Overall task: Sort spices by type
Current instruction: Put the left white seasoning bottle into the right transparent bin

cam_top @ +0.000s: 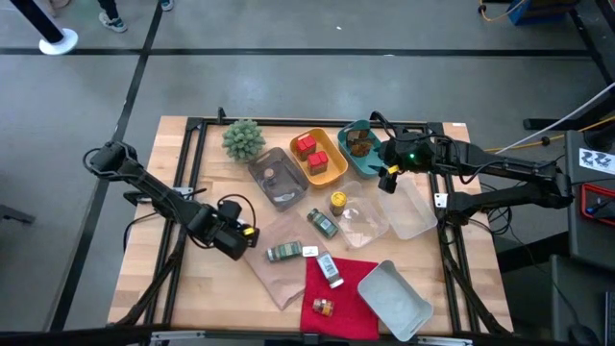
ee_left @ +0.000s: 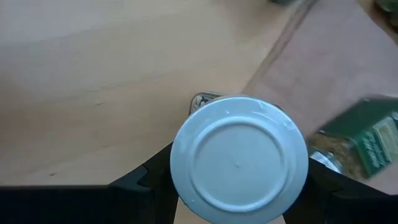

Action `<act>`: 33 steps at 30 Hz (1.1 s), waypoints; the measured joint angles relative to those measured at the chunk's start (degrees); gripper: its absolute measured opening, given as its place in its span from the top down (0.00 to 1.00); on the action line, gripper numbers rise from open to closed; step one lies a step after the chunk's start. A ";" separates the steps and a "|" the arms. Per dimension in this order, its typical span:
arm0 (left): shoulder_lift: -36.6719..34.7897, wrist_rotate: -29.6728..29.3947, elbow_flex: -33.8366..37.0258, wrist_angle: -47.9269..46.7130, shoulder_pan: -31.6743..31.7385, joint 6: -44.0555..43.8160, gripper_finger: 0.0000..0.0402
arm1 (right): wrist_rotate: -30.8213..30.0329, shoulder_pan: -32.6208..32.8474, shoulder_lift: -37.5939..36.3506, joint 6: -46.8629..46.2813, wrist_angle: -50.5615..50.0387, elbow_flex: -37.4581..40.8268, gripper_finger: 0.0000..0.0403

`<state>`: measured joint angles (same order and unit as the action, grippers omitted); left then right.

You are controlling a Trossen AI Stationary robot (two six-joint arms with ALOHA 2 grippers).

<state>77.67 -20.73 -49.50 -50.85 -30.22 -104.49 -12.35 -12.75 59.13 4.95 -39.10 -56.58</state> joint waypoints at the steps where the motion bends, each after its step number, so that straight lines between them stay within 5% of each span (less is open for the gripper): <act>1: 0.00 0.00 0.00 0.80 0.00 0.48 0.51 | -0.01 0.00 0.00 0.00 0.00 0.00 0.40; 17: -0.04 -6.22 -0.04 19.27 3.27 20.44 0.51 | 10.65 0.00 0.00 -0.17 0.01 0.00 0.40; 27: -0.04 -5.81 -0.08 41.62 12.75 49.21 0.51 | 21.33 0.00 0.00 -0.21 1.35 0.00 0.40; 33: -0.04 -0.93 -0.11 46.99 18.12 59.19 0.51 | 28.98 0.00 0.95 -0.22 9.17 0.00 0.40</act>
<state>77.62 -21.66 -49.60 -3.86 -12.10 -45.30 16.63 -12.75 60.09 4.74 -29.94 -56.58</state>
